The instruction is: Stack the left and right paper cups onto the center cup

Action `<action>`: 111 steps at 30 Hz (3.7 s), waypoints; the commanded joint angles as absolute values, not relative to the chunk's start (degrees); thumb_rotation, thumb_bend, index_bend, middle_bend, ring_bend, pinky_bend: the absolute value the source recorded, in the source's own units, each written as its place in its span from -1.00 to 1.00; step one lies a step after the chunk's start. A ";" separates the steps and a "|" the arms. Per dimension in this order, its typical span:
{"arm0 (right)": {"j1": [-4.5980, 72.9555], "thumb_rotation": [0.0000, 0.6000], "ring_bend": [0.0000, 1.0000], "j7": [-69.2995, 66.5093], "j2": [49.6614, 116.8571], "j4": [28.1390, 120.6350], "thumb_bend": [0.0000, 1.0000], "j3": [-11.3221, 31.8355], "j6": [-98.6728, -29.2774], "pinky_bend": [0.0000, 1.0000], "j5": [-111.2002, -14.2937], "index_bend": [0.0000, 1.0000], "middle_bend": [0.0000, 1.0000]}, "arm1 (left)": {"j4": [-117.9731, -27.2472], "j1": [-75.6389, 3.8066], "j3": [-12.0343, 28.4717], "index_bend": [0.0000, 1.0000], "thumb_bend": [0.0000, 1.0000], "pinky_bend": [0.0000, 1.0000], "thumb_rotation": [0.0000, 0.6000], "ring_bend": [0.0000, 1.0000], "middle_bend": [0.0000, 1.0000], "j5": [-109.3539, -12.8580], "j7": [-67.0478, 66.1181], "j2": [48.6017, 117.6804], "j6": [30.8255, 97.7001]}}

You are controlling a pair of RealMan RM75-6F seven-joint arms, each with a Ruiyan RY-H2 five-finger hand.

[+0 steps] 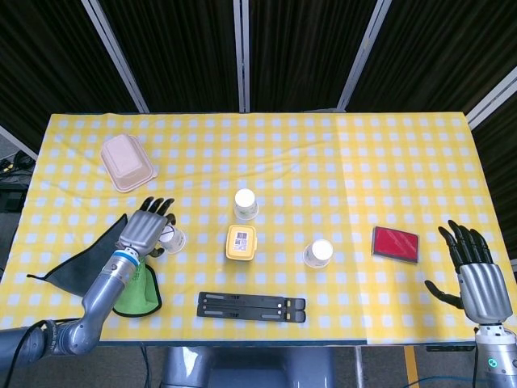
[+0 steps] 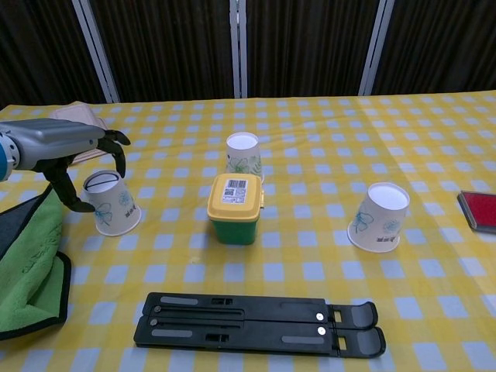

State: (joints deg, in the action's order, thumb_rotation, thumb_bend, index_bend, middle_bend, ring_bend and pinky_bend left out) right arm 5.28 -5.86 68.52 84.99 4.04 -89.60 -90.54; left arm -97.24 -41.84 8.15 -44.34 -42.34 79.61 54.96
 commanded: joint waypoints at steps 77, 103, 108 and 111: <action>7.43 1.00 -1.00 -15.73 68.85 79.13 -0.89 6.95 -82.37 -1.00 -82.99 -0.82 -1.00 | -91.69 -66.16 12.12 -1.00 -0.48 -1.00 1.00 -1.00 -1.00 -35.60 -41.47 84.77 58.25; 9.41 1.00 -1.00 -1.23 68.67 89.13 -0.87 6.51 -82.86 -1.00 -86.28 -0.64 -1.00 | -100.71 -22.93 -14.39 -1.00 -0.86 -1.00 1.00 -1.00 -1.00 -74.36 -19.75 69.86 100.52; 13.40 1.00 -1.00 6.01 65.81 99.01 -0.83 7.27 -77.52 -1.00 -86.95 -0.55 -1.00 | -98.18 -19.48 -14.47 -1.00 -0.86 -1.00 1.00 -1.00 -1.00 -77.35 -15.22 69.20 101.76; 15.70 1.00 -1.00 10.66 65.40 103.24 -0.81 8.02 -73.96 -1.00 -85.42 -0.55 -1.00 | -97.45 -18.64 -13.95 -1.00 -0.86 -1.00 1.00 -1.00 -1.00 -78.22 -13.58 68.82 101.40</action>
State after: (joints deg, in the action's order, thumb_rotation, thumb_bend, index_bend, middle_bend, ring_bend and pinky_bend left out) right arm 13.01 6.38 66.60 99.04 7.21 -77.56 -86.23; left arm -97.89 -19.01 -14.13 -77.85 -14.11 69.11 101.38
